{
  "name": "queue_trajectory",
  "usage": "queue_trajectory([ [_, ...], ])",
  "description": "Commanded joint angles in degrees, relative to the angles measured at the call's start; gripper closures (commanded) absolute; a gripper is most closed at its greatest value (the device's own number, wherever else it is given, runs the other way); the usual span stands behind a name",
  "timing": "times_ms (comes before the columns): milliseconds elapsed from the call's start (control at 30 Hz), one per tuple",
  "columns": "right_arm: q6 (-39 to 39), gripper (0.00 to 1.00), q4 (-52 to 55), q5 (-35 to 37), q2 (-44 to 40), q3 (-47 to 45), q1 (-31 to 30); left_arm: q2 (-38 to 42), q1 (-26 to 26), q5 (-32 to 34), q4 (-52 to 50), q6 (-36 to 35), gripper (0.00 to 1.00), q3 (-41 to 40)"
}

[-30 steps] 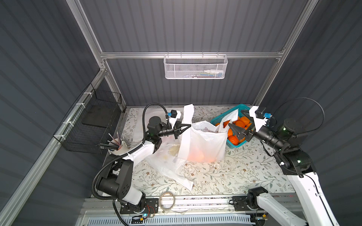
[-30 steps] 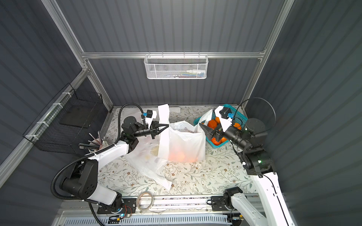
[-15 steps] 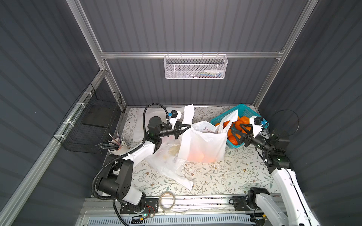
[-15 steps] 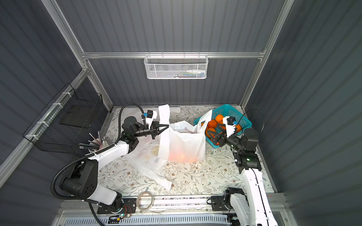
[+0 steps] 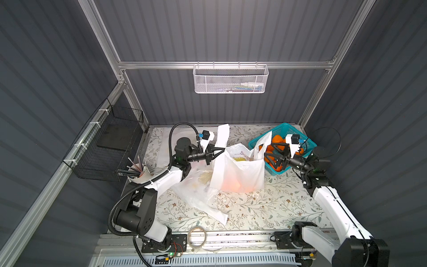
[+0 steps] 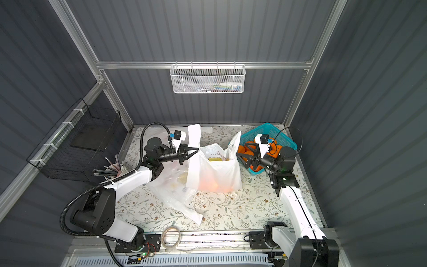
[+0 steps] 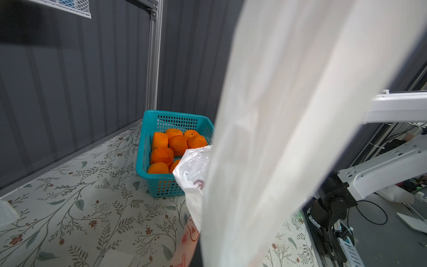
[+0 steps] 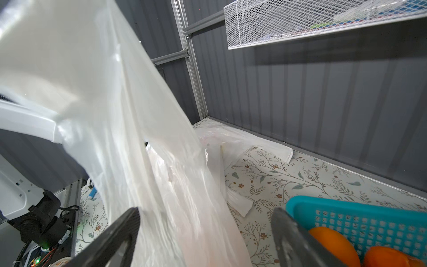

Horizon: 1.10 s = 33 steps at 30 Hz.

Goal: Place the oranges into plastic bags & tie knots
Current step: Tie the plastic bag at the center of the board.

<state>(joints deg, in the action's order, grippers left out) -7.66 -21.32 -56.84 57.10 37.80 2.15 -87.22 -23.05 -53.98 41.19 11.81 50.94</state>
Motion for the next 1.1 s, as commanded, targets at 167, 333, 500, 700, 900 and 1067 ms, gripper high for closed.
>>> queue_trajectory([
  [167,4.0,0.03,1.8,-2.2,-5.5,-2.7,0.8,3.0,0.3,0.5,-3.0,-3.2,1.00,0.9],
  [333,-0.6,0.04,-6.9,-4.7,-1.1,-4.0,0.5,2.8,0.3,-0.2,-3.0,-3.1,1.00,1.1],
  [500,-3.6,0.13,-14.1,-5.9,3.7,-2.4,0.2,2.6,0.3,-0.5,-3.0,-2.9,1.00,1.1],
  [700,-1.1,0.03,-15.4,-6.3,5.1,-2.4,0.5,2.5,0.3,-0.7,-3.1,-2.9,1.00,1.2],
  [900,-6.4,0.01,-25.2,-10.3,12.4,0.5,-0.1,2.3,0.3,-1.1,-3.3,-3.1,1.00,1.8],
  [1067,-4.2,0.01,-24.8,-10.1,15.7,2.8,-3.1,2.2,0.3,-1.3,-3.3,-3.1,1.00,1.9],
])
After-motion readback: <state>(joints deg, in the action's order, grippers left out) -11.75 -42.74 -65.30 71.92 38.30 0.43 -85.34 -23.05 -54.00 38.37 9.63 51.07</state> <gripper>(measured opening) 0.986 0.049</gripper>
